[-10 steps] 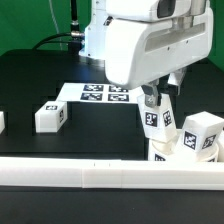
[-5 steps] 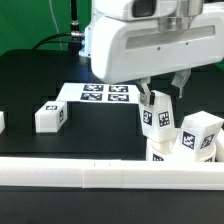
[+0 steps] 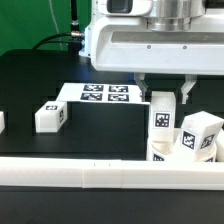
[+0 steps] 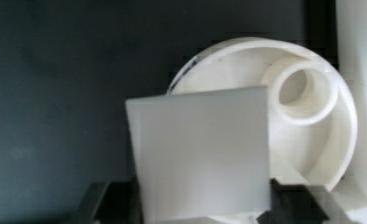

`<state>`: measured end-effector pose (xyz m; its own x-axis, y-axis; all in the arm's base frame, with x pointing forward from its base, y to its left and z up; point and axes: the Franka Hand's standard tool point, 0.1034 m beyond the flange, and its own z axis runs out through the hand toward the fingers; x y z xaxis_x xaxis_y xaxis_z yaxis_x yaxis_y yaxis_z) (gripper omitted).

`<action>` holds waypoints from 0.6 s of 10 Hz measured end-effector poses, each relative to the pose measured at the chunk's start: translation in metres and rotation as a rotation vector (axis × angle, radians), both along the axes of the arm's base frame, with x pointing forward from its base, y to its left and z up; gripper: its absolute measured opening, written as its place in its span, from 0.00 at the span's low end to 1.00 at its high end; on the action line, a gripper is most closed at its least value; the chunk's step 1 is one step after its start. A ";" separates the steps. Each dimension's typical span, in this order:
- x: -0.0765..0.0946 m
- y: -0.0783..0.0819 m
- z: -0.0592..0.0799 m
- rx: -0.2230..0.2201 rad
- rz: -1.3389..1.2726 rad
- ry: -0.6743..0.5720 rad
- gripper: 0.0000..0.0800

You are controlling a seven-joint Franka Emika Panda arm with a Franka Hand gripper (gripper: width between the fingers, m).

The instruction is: Assemble stool

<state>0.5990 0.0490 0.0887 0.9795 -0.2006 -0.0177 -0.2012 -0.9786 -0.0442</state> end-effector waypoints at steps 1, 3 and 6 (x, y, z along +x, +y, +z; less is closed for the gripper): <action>0.000 0.000 0.000 0.000 -0.038 0.002 0.42; 0.000 0.001 0.000 0.001 -0.184 0.009 0.42; 0.000 0.002 -0.001 0.013 -0.431 0.010 0.42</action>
Offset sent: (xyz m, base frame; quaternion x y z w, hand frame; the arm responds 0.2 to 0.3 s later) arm 0.0000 0.0000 0.0000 0.0000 0.0000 0.2571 0.9664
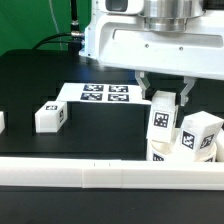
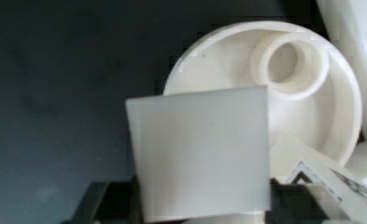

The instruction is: Assemble stool

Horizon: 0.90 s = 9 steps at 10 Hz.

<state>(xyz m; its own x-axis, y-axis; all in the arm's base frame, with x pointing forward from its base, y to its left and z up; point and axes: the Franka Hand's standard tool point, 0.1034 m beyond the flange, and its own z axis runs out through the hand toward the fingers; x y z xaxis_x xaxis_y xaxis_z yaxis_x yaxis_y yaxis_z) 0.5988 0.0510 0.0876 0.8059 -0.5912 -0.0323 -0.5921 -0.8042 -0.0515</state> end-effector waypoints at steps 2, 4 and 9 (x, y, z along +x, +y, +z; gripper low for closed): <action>0.000 0.001 0.000 0.026 -0.227 0.011 0.42; 0.001 0.001 -0.001 0.075 -0.494 0.009 0.42; 0.002 0.005 -0.002 0.101 -0.826 0.025 0.42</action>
Offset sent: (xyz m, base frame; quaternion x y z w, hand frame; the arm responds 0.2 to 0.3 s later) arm -0.0130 -0.0043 -0.0102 0.0386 -0.0273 0.2979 0.9534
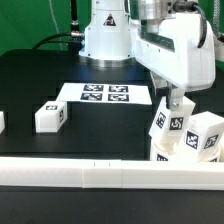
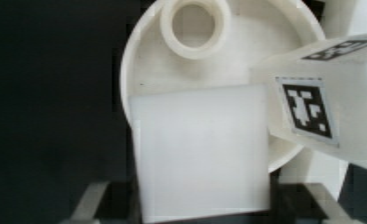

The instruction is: Assemble stool

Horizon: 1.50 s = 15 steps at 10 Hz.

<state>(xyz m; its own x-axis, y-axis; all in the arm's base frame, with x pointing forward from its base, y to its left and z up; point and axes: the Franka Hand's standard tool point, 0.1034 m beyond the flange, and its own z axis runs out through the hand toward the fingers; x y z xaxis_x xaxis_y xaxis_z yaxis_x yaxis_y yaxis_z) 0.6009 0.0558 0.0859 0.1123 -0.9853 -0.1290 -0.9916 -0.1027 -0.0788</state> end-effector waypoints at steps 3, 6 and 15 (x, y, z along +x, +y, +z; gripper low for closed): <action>0.003 -0.010 -0.002 0.081 -0.384 -0.028 0.42; 0.003 -0.003 -0.002 0.113 -0.623 -0.015 0.42; 0.003 0.013 0.013 0.074 -0.196 -0.036 0.81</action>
Offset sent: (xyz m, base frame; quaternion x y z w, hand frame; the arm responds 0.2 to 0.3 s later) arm -0.0174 -0.0059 -0.0109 0.0294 0.0151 0.3469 0.9373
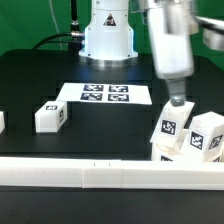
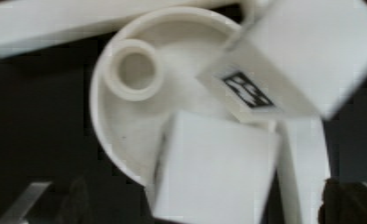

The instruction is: Assemble stool

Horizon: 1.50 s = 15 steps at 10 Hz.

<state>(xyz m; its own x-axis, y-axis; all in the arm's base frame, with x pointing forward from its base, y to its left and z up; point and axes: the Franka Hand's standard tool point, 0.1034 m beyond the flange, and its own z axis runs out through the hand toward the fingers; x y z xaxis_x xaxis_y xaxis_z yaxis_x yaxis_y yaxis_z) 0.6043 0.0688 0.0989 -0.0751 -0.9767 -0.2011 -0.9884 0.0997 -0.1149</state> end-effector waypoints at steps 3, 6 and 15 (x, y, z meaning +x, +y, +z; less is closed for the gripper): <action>0.001 0.006 0.002 -0.061 0.276 -0.030 0.81; 0.001 0.006 0.002 -0.084 0.463 -0.064 0.81; 0.001 0.005 0.002 -0.214 1.378 -0.201 0.81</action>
Offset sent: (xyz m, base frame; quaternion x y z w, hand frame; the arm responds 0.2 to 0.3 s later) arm 0.0000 0.0000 0.0000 0.0000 0.0000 -0.1938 0.9810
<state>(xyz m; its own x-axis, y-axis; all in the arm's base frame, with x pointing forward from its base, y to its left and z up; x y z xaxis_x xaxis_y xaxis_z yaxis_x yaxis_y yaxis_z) 0.6057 0.0740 0.1011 0.9648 -0.2547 0.0654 -0.2425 -0.9580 -0.1533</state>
